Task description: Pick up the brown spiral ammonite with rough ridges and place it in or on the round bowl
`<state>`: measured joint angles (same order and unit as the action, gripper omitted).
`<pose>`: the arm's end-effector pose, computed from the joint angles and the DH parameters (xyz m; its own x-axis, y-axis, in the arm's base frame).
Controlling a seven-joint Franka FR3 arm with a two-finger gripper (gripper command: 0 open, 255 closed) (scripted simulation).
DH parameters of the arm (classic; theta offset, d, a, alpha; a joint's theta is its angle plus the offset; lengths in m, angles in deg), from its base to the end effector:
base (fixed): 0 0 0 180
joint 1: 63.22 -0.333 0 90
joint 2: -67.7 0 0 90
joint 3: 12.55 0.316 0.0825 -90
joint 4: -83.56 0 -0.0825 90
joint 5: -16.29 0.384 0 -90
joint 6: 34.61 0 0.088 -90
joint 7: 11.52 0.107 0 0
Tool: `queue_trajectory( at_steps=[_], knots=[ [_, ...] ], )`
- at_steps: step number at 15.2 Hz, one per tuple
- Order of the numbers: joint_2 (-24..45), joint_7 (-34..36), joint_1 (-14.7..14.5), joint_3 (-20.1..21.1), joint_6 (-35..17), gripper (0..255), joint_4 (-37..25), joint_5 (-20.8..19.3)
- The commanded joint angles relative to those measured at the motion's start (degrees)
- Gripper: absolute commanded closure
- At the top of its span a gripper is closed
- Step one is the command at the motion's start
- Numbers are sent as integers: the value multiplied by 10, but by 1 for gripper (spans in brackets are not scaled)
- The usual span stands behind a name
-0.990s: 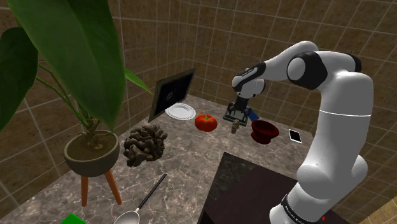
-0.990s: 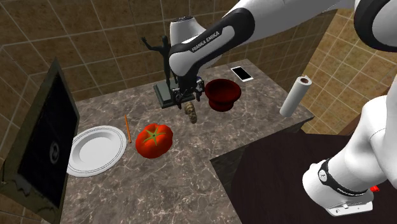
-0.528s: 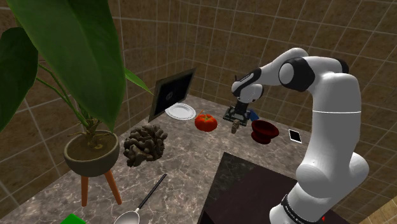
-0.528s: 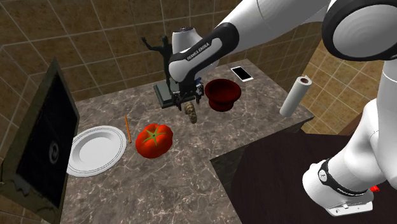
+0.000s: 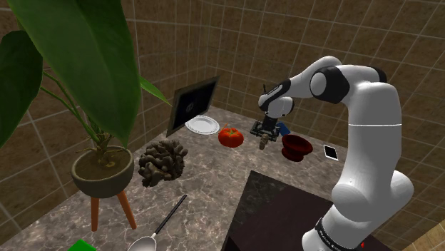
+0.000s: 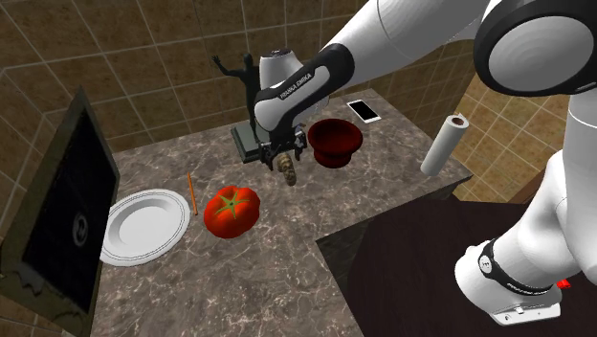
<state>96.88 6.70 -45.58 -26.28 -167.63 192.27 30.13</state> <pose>0.5395 -0.3158 0.2332 0.5302 -0.8442 -0.0787 -0.8476 -0.5300 -0.0258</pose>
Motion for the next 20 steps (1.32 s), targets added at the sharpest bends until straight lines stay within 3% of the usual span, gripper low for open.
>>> queue_trajectory(
  at_steps=[1,2,3,12,20],
  knots=[
    [0,0,0,0,0,0,0,0],
    [0,0,0,0,0,0,0,0],
    [0,0,0,0,0,255,0,0],
    [0,0,0,0,0,255,0,0],
    [-41,12,-6,-9,45,255,-6,-16]
  ],
)
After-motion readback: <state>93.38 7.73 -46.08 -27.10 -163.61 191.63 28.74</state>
